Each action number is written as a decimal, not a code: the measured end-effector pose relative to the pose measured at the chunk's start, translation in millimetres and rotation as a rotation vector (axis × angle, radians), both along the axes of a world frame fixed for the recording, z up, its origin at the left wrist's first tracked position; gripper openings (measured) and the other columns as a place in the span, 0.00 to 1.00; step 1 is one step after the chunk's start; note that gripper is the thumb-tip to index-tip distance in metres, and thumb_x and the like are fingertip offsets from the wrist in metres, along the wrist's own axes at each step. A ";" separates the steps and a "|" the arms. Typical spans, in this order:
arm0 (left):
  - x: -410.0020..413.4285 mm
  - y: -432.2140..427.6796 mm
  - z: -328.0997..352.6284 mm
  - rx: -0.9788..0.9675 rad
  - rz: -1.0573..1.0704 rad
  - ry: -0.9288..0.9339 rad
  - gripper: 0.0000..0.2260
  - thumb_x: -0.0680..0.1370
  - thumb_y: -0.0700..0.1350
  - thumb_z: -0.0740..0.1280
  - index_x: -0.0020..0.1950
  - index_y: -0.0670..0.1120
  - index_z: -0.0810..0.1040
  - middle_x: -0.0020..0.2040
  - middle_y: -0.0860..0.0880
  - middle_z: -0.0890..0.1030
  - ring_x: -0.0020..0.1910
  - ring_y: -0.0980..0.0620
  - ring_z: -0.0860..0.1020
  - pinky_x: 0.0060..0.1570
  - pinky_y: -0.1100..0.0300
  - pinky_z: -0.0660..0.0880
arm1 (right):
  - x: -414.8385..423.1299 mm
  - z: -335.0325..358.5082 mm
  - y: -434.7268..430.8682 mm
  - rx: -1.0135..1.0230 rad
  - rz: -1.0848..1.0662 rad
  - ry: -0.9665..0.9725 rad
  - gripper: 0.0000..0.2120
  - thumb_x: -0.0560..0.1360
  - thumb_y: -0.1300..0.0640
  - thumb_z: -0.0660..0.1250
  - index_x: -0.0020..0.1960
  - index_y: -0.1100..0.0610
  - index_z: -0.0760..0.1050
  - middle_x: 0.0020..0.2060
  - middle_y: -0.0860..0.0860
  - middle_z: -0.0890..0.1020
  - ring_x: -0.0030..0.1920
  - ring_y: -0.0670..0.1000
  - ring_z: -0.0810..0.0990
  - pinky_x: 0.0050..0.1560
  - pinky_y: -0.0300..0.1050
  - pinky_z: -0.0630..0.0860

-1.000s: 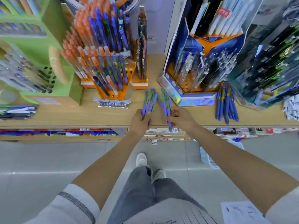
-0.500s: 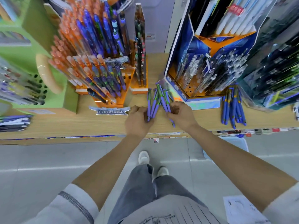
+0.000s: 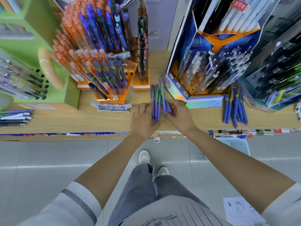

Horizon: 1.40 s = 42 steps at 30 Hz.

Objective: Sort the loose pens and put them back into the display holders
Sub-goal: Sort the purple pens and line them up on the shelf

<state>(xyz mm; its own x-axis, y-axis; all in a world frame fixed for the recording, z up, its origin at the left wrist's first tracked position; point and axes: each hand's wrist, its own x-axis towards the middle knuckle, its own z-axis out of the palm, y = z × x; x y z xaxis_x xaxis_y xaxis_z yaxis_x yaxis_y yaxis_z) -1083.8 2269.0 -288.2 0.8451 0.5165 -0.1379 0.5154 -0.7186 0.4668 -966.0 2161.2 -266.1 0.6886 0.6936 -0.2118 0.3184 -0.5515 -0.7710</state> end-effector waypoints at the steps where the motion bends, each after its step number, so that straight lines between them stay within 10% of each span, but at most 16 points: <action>1: 0.9 -0.2 -0.3 0.005 -0.011 0.010 0.33 0.72 0.56 0.70 0.73 0.45 0.66 0.63 0.45 0.72 0.61 0.44 0.69 0.60 0.53 0.65 | 0.7 -2.3 -1.2 -0.014 0.022 -0.020 0.20 0.67 0.63 0.68 0.60 0.57 0.77 0.46 0.53 0.81 0.50 0.54 0.79 0.53 0.46 0.76; 6: -21.3 -7.1 7.7 0.024 0.011 -0.148 0.23 0.71 0.53 0.62 0.62 0.42 0.77 0.56 0.42 0.77 0.55 0.39 0.74 0.52 0.48 0.73 | -5.2 -1.8 -14.7 0.021 0.049 -0.182 0.23 0.69 0.64 0.71 0.64 0.60 0.74 0.60 0.56 0.75 0.64 0.53 0.70 0.59 0.26 0.59; 12: -91.3 -1.8 9.9 0.238 0.212 -0.164 0.16 0.71 0.44 0.70 0.58 0.43 0.77 0.57 0.41 0.76 0.57 0.40 0.72 0.52 0.45 0.73 | -58.6 13.7 -3.3 0.150 0.259 -0.237 0.16 0.71 0.62 0.68 0.59 0.58 0.76 0.56 0.53 0.77 0.56 0.52 0.76 0.60 0.50 0.72; 18: -152.2 36.7 5.2 0.141 0.154 0.337 0.34 0.79 0.52 0.62 0.79 0.49 0.47 0.80 0.48 0.45 0.78 0.44 0.45 0.75 0.46 0.49 | -102.7 -0.8 20.8 -0.306 0.610 -0.321 0.27 0.74 0.53 0.68 0.71 0.56 0.67 0.74 0.54 0.63 0.72 0.57 0.63 0.69 0.49 0.61; 23: -186.6 75.6 12.6 -0.069 0.106 0.008 0.24 0.75 0.43 0.67 0.72 0.46 0.69 0.74 0.44 0.66 0.74 0.43 0.62 0.70 0.48 0.61 | -120.5 7.4 59.4 -0.449 0.475 -0.513 0.17 0.76 0.52 0.64 0.64 0.53 0.73 0.62 0.53 0.74 0.61 0.57 0.72 0.59 0.51 0.72; 28: -267.5 150.4 17.9 -0.029 0.235 -0.146 0.17 0.72 0.40 0.65 0.60 0.44 0.79 0.59 0.43 0.78 0.58 0.40 0.75 0.56 0.49 0.73 | -186.5 14.2 148.4 -0.104 0.500 -0.263 0.14 0.75 0.61 0.66 0.60 0.56 0.76 0.55 0.52 0.79 0.54 0.51 0.78 0.56 0.50 0.75; 42: -396.0 303.2 17.0 -0.294 0.551 -0.084 0.25 0.78 0.45 0.66 0.75 0.51 0.64 0.61 0.41 0.70 0.53 0.43 0.73 0.54 0.54 0.70 | -335.2 7.4 353.2 -0.115 0.670 -0.346 0.27 0.76 0.59 0.66 0.73 0.58 0.66 0.73 0.56 0.65 0.72 0.56 0.62 0.70 0.45 0.57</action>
<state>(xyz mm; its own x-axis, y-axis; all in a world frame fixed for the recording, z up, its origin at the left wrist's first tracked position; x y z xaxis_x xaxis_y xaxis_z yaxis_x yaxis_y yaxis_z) -1479.8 2572.1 -271.2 0.4801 0.8297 -0.2848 0.7261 -0.1937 0.6598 -1301.1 2514.5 -258.8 0.1683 0.9732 -0.1570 0.8264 -0.2261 -0.5157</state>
